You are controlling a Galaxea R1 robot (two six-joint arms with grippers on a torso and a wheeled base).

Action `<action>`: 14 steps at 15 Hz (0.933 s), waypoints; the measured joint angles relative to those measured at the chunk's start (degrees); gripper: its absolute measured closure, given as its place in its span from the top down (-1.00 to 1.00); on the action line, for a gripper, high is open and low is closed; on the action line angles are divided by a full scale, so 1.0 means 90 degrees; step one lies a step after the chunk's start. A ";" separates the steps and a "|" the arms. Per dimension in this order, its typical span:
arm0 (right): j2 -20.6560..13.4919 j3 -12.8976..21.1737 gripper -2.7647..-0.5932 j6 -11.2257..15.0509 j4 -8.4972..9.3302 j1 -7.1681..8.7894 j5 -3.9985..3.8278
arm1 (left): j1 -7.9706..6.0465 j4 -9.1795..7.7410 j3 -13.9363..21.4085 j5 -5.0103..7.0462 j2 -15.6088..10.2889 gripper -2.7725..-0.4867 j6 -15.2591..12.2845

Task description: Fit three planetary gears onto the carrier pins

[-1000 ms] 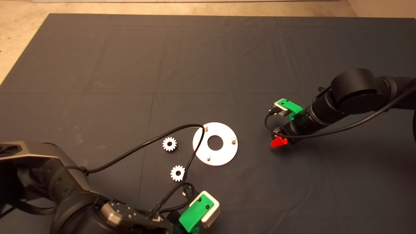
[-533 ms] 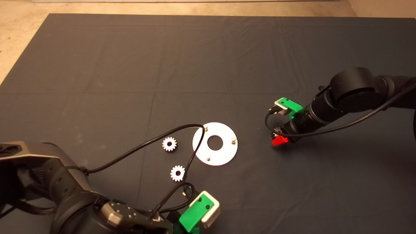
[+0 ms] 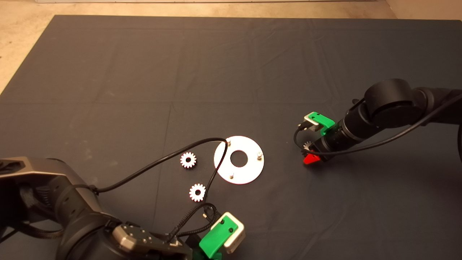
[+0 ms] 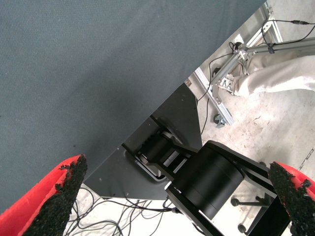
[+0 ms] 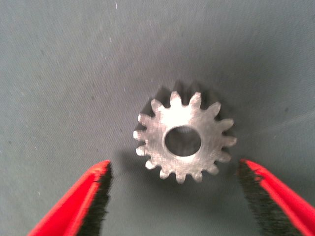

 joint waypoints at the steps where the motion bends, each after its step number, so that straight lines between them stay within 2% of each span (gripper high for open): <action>1: 0.0012 0.0000 0.11 -0.0008 0.0000 0.0003 -0.0006 | 0.0003 0.0003 0.0000 0.0000 -0.0002 0.89 0.0000; 4: 0.0087 -0.0003 0.00 -0.0011 0.0000 0.0003 -0.0003 | 0.0003 0.0003 0.0000 0.0001 -0.0003 0.89 0.0000; 6: 0.0153 -0.0092 0.00 -0.0011 -0.0002 0.0003 0.0007 | 0.0003 0.0000 0.0000 0.0000 -0.0003 0.89 0.0000; 8: 0.0153 -0.0121 -0.15 -0.0012 -0.0003 0.0003 0.0003 | 0.0002 0.0000 0.0000 0.0001 -0.0003 0.89 0.0000; 10: 0.0153 -0.0151 -0.15 -0.0015 -0.0003 0.0003 0.0000 | 0.0001 0.0003 0.0000 0.0001 -0.0003 0.89 0.0000; 12: 0.0153 -0.0156 -0.28 -0.0018 -0.0002 0.0003 0.0000 | 0.0001 0.0003 0.0000 0.0000 0.0000 0.89 0.0000; 14: 0.0153 -0.0156 -0.29 -0.0023 0.0000 0.0003 0.0000 | 0.0000 0.0003 0.0000 0.0000 0.0000 0.89 0.0000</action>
